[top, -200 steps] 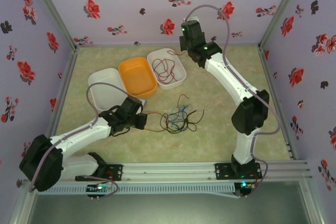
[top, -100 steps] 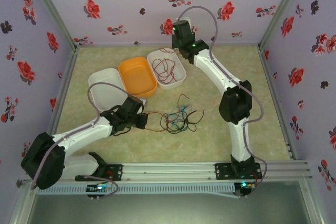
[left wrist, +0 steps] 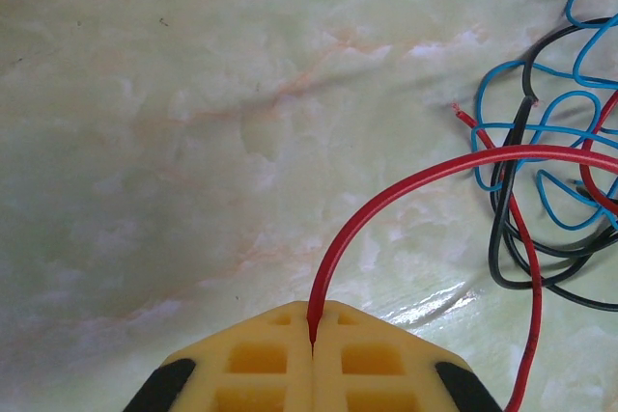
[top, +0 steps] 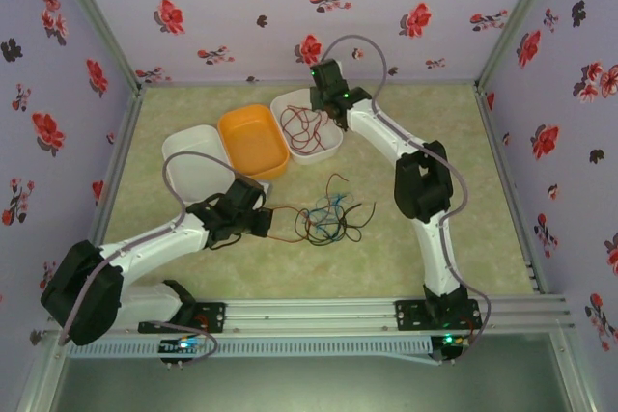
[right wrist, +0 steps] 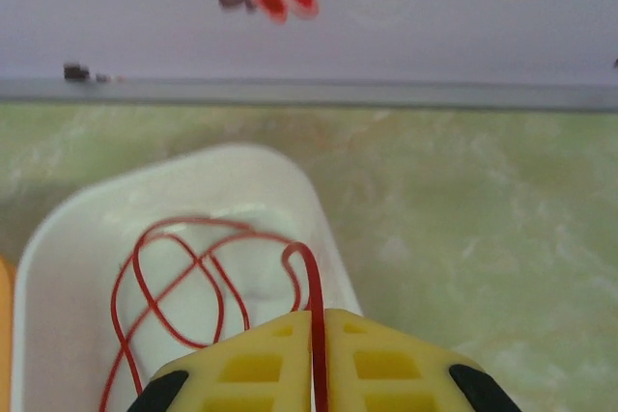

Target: Untangle the cables

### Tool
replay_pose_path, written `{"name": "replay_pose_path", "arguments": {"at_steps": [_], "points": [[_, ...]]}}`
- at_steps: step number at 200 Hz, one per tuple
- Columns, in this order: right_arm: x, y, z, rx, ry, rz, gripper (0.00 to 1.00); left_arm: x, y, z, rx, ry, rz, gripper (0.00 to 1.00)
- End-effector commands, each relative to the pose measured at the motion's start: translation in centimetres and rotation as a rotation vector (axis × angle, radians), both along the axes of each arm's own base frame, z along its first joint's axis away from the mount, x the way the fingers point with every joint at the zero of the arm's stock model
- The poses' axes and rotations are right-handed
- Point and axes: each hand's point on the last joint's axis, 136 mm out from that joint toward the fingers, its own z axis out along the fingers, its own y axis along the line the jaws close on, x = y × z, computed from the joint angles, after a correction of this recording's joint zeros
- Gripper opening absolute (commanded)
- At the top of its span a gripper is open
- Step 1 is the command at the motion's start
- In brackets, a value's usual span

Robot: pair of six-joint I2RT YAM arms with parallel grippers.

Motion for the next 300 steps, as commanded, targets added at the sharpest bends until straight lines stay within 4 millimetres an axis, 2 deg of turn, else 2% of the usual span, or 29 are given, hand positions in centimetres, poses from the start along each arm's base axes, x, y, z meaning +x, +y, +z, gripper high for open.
{"name": "replay_pose_path", "arguments": {"at_steps": [1,69,137,168,204,229,248,267,288,300], "points": [[-1.0,0.3,-1.3,0.064,0.049,0.006,0.14,1.0,-0.2,0.8,-0.016,-0.030,0.025,0.00],[-3.0,0.2,-4.5,0.066,0.141,0.030,0.26,1.3,-0.5,1.1,-0.019,-0.036,0.023,0.00],[-4.3,2.4,-4.9,0.167,0.215,0.118,0.29,1.3,-0.4,1.7,-0.026,-0.047,0.024,0.00],[-4.7,3.3,-2.9,0.213,0.202,0.168,0.32,1.2,-0.2,2.2,-0.030,-0.055,0.029,0.00],[-5.9,3.3,0.1,0.238,0.168,0.213,0.40,1.5,0.2,3.0,-0.023,-0.084,0.044,0.00],[-7.8,3.1,2.1,0.272,0.147,0.258,0.49,1.9,0.2,3.6,-0.028,-0.100,0.053,0.00],[-9.7,2.6,2.7,0.294,0.153,0.281,0.54,2.1,0.1,4.0,-0.036,-0.110,0.061,0.00],[-11.8,1.4,2.4,0.294,0.185,0.264,0.56,2.3,0.0,4.6,-0.048,-0.125,0.062,0.00],[-14.8,0.2,0.9,0.267,0.251,0.257,0.64,2.3,0.1,5.2,-0.048,-0.137,0.057,0.00],[-16.4,-0.8,-0.2,0.219,0.288,0.235,0.66,2.4,0.2,5.5,-0.046,-0.142,0.056,0.00]]}}
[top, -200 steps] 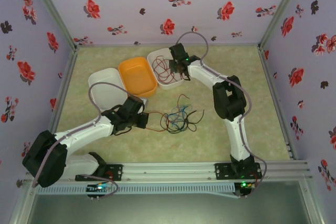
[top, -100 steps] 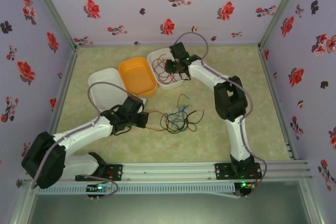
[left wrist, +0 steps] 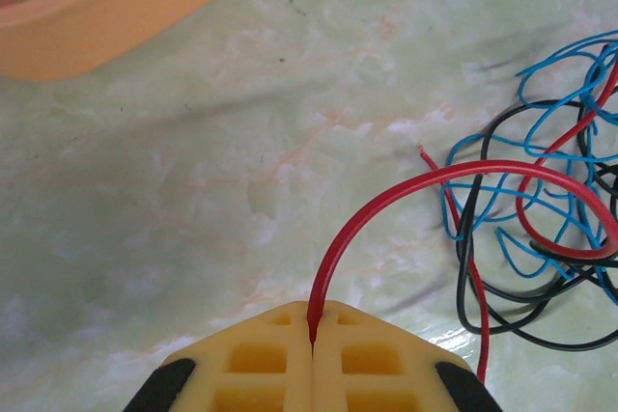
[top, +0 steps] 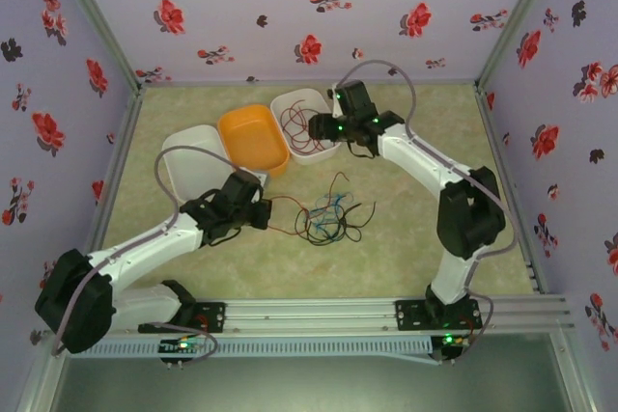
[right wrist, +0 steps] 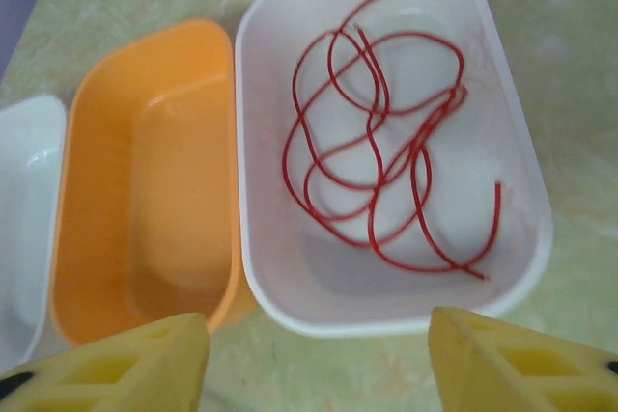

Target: Untangle the cables

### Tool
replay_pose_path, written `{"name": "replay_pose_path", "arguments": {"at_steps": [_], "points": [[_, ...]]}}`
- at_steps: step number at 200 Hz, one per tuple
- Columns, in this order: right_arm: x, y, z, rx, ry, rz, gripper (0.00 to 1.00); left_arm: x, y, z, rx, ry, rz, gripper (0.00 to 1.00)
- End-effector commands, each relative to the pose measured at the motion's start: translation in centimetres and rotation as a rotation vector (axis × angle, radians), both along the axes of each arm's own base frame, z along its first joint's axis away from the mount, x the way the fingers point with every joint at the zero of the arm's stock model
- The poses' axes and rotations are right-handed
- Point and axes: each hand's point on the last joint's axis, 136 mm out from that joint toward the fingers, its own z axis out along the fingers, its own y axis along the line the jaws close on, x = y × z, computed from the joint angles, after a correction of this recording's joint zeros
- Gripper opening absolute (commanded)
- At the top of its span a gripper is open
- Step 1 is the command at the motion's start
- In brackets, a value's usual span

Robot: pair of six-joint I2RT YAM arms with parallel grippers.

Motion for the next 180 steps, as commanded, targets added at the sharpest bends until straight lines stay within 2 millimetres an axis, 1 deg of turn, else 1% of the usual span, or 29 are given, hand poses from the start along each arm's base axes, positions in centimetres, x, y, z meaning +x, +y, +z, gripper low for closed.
{"name": "replay_pose_path", "arguments": {"at_steps": [1,26,32,36,43,49,62,77,98,122,151,180], "points": [[-3.3,-1.3,-2.1,-0.066,0.083,-0.002,0.65,0.9,0.4,2.1,-0.007,-0.049,0.024,0.00],[-6.1,-4.0,-3.9,-0.199,0.118,-0.070,0.68,1.1,0.5,2.6,-0.010,-0.059,0.031,0.00],[-6.7,-4.6,-4.2,-0.219,0.128,-0.086,0.74,1.3,0.5,2.8,-0.014,-0.064,0.033,0.00],[-7.1,-4.9,-4.4,-0.226,0.133,-0.096,0.81,1.3,0.4,2.8,-0.013,-0.064,0.034,0.00],[-7.7,-5.3,-4.6,-0.238,0.140,-0.108,0.86,1.4,0.4,3.0,-0.014,-0.065,0.037,0.00],[-8.2,-5.6,-4.8,-0.248,0.142,-0.116,0.88,1.5,0.5,3.1,-0.011,-0.066,0.040,0.00],[-9.0,-6.4,-5.1,-0.276,0.143,-0.144,0.99,1.7,0.6,3.3,-0.013,-0.067,0.048,0.00],[-9.8,-6.9,-5.6,-0.307,0.148,-0.164,0.99,1.9,0.6,3.6,-0.018,-0.075,0.054,0.00],[-10.6,-7.3,-7.1,-0.345,0.185,-0.171,0.99,2.2,0.5,4.1,-0.023,-0.083,0.055,0.00],[-11.2,-6.6,-8.4,-0.348,0.210,-0.154,0.99,2.5,0.4,4.6,-0.025,-0.092,0.055,0.00],[-11.3,-5.6,-9.6,-0.318,0.236,-0.143,0.99,2.7,0.3,5.1,-0.035,-0.099,0.065,0.00],[-11.6,-5.4,-11.1,-0.323,0.270,-0.135,0.99,2.7,0.4,5.1,-0.038,-0.098,0.070,0.00]]}}
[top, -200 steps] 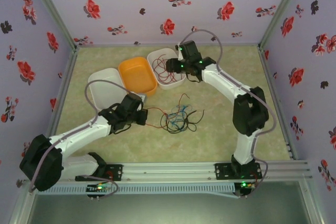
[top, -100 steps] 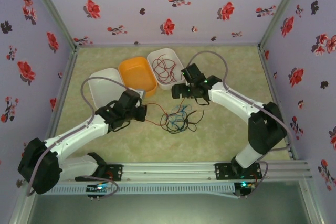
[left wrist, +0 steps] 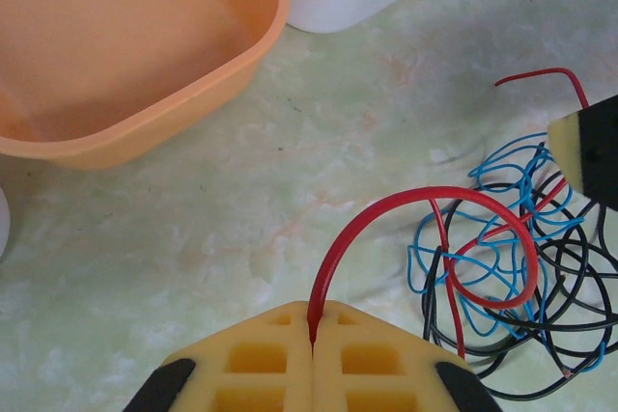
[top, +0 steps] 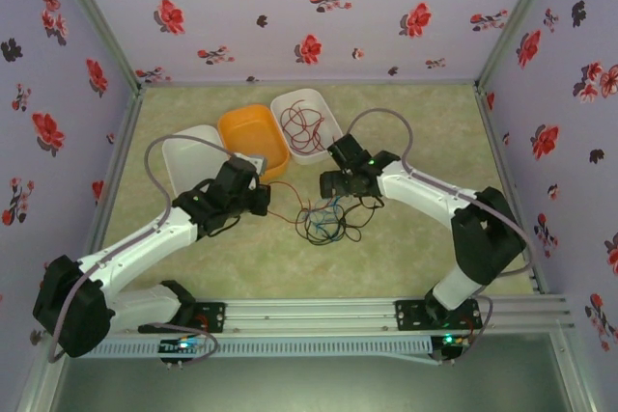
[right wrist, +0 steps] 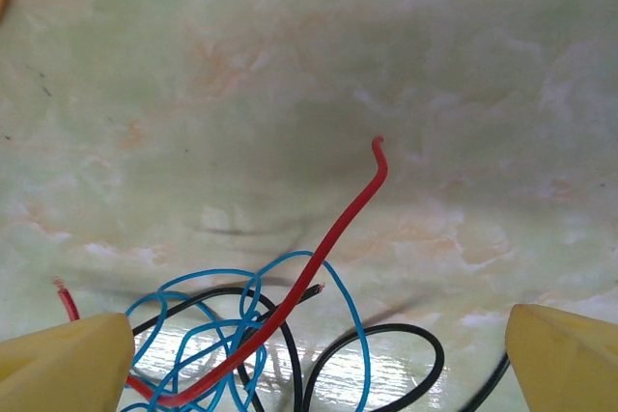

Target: Untangle the cables

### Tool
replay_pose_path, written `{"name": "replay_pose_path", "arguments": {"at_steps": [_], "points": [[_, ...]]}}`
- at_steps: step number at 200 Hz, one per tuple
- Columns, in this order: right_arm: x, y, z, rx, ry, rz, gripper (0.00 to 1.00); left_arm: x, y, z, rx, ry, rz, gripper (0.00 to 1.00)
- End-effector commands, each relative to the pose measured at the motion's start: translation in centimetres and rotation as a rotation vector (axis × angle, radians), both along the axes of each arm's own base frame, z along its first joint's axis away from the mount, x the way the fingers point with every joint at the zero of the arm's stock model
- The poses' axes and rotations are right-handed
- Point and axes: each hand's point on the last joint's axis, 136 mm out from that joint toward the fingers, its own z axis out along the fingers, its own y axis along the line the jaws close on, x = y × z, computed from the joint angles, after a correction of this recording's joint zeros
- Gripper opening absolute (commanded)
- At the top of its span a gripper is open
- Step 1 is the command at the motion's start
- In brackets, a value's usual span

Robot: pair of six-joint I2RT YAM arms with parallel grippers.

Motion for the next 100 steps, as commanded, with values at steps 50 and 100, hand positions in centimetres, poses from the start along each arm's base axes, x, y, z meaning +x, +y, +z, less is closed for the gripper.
{"name": "replay_pose_path", "arguments": {"at_steps": [50,100], "points": [[-0.9,-0.1,-4.0,-0.033,0.091,-0.026,0.99,1.0,1.1,2.3,0.005,-0.050,0.052,0.00],[-1.3,-2.9,-6.1,-0.120,0.131,-0.106,0.99,1.5,2.9,5.3,0.030,-0.111,0.092,0.00]]}}
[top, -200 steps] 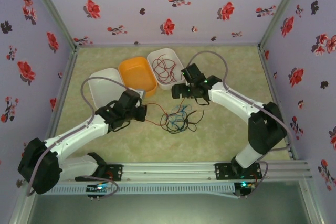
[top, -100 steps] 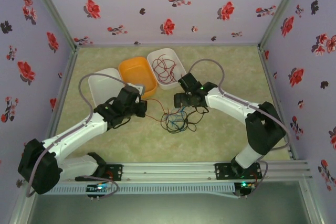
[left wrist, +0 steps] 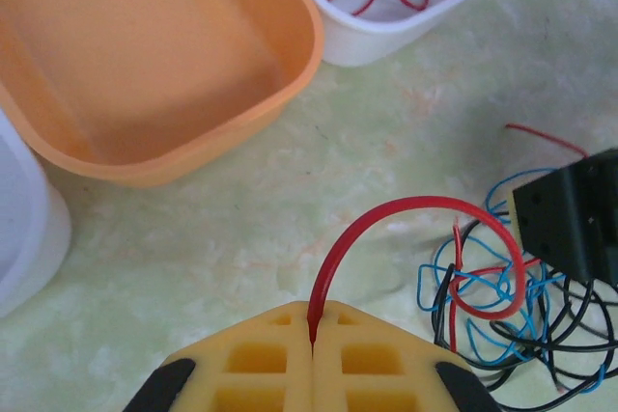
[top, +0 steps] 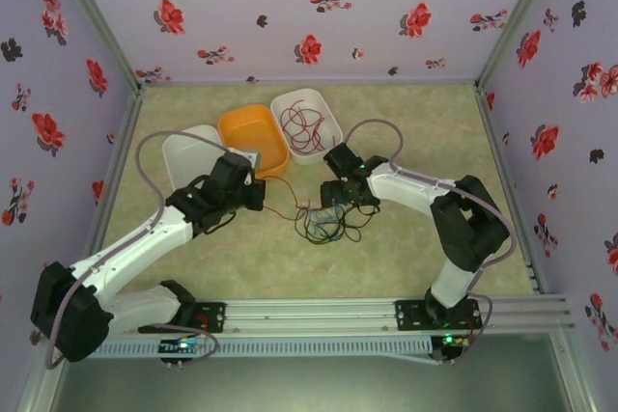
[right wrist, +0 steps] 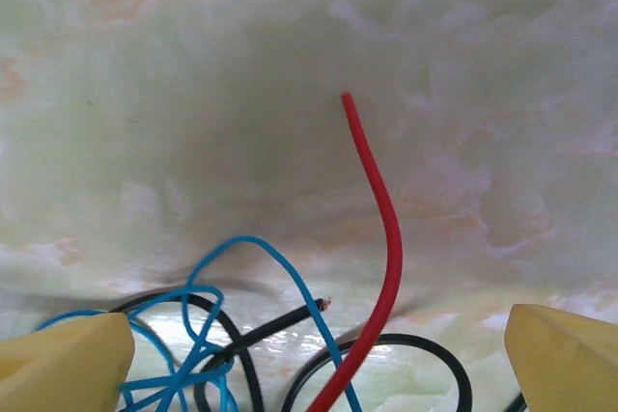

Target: Untangle the cables

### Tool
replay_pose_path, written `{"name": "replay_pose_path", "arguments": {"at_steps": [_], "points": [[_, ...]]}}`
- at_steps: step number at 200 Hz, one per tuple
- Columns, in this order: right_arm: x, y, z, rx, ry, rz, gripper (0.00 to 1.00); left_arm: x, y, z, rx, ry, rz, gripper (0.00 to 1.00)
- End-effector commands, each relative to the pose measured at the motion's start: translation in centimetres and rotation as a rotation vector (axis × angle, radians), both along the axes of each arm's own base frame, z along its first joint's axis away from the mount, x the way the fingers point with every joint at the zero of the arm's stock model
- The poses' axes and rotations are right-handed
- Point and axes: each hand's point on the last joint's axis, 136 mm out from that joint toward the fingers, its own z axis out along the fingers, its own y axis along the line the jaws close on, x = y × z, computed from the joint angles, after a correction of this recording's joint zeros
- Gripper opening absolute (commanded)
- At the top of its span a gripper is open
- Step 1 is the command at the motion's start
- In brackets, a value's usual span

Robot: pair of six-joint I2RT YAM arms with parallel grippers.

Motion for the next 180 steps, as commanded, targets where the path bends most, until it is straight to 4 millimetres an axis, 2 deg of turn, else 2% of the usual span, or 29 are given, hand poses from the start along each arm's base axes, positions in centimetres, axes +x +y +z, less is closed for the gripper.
{"name": "replay_pose_path", "arguments": {"at_steps": [1,64,149,180], "points": [[-0.4,-2.1,-1.6,-0.067,0.032,-0.071,0.99,0.7,1.5,3.0,0.020,-0.071,0.039,0.00],[-0.5,-3.7,-2.7,-0.090,0.058,-0.120,0.99,1.2,4.6,6.3,0.057,-0.143,0.132,0.00],[-0.4,-4.4,-2.4,-0.111,0.050,-0.128,0.99,0.8,8.9,11.8,0.106,-0.286,0.241,0.00],[-0.4,-4.6,-2.5,-0.118,0.048,-0.133,0.99,0.4,9.8,13.6,0.098,-0.335,0.261,0.00]]}}
